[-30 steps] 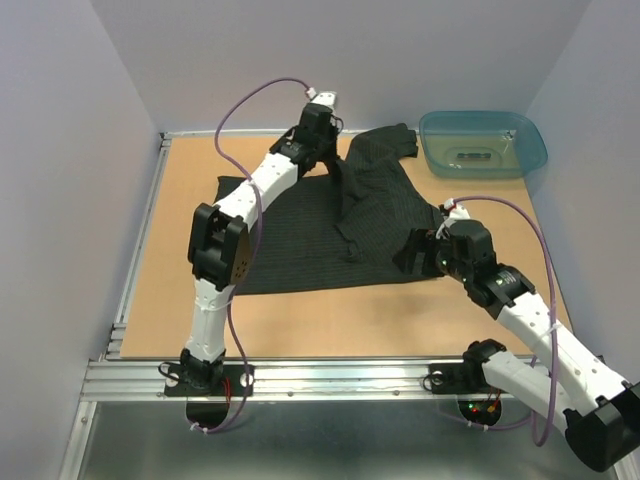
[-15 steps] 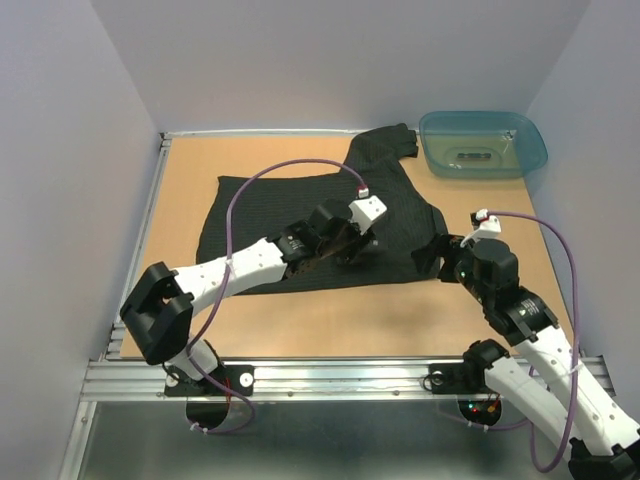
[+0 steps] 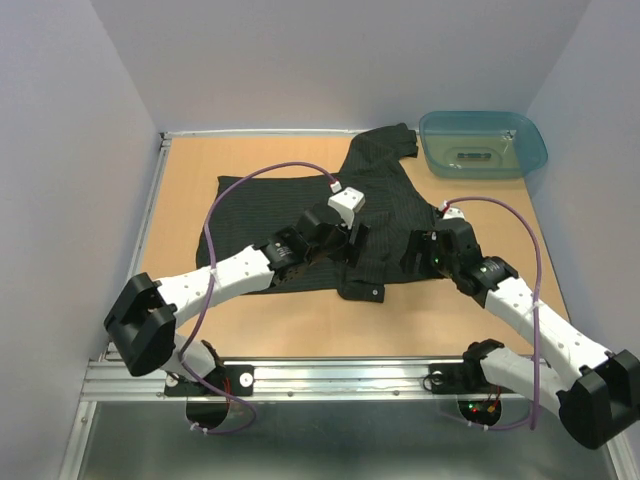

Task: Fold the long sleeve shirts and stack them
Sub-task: Fold the shirt

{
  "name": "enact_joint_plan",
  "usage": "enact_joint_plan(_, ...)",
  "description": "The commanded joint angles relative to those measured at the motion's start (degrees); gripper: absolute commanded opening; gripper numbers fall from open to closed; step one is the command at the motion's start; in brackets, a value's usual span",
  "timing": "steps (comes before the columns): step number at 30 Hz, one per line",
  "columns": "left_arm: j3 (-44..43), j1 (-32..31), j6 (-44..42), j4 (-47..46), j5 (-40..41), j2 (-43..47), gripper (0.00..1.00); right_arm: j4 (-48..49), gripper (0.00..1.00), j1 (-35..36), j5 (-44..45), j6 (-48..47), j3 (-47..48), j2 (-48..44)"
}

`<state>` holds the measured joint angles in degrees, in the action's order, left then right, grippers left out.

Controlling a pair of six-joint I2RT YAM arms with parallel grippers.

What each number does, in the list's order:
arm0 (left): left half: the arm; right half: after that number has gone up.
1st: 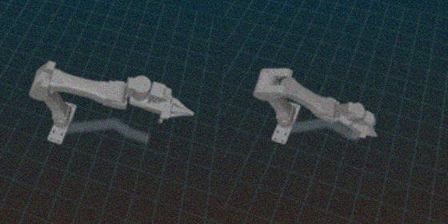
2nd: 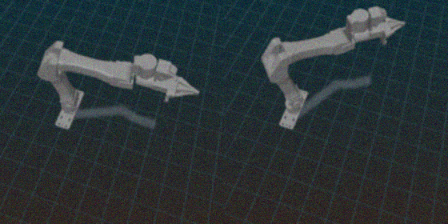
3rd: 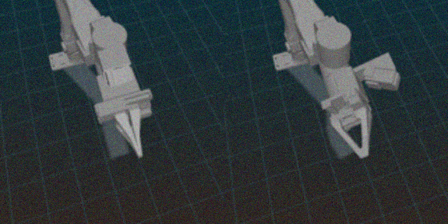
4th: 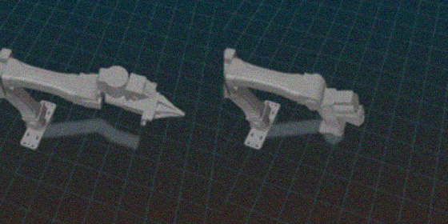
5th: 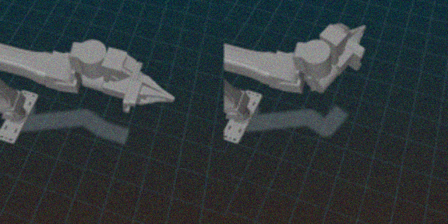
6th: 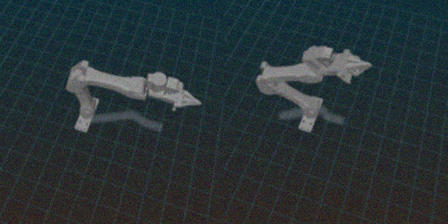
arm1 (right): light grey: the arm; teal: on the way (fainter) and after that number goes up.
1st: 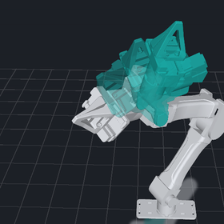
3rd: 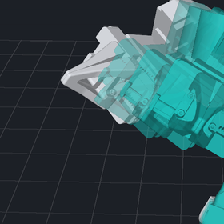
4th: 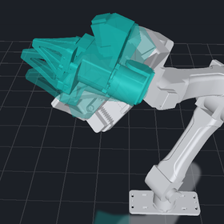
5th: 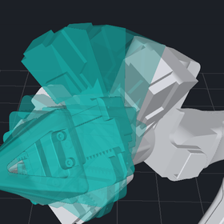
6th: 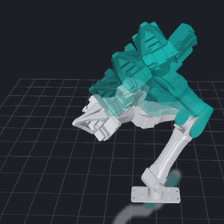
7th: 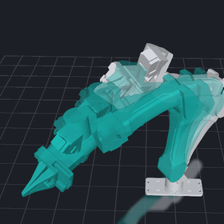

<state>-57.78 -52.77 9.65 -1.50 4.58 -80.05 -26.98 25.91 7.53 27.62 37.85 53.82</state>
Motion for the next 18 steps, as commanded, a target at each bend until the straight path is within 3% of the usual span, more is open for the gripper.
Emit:
enact_joint_plan(1, -2.50, 0.21, 9.67, 5.24, 3.76, -4.05, 0.89, 1.23, 0.79, 0.10, -0.94, -1.77, 5.92, 3.21)
enact_joint_plan(5, -3.57, 0.21, 17.74, 7.65, 1.75, -7.93, 0.89, 1.41, 0.76, 0.10, -4.01, -2.48, 6.45, 5.59)
enact_joint_plan(8, -3.13, -0.13, 18.56, 6.42, -0.36, -8.63, 0.85, 1.41, 0.73, 0.10, -5.34, -2.83, 6.10, 5.68)
enact_joint_plan(13, -8.04, -5.49, 14.44, 9.40, 4.46, -11.44, 0.81, 0.62, 0.70, -0.07, 6.07, 2.25, 4.26, 2.79)
enact_joint_plan(18, -18.04, -13.21, 11.01, 17.91, 13.15, -19.60, 0.80, -3.42, 0.74, -1.65, 17.32, 9.64, 3.90, -0.81)
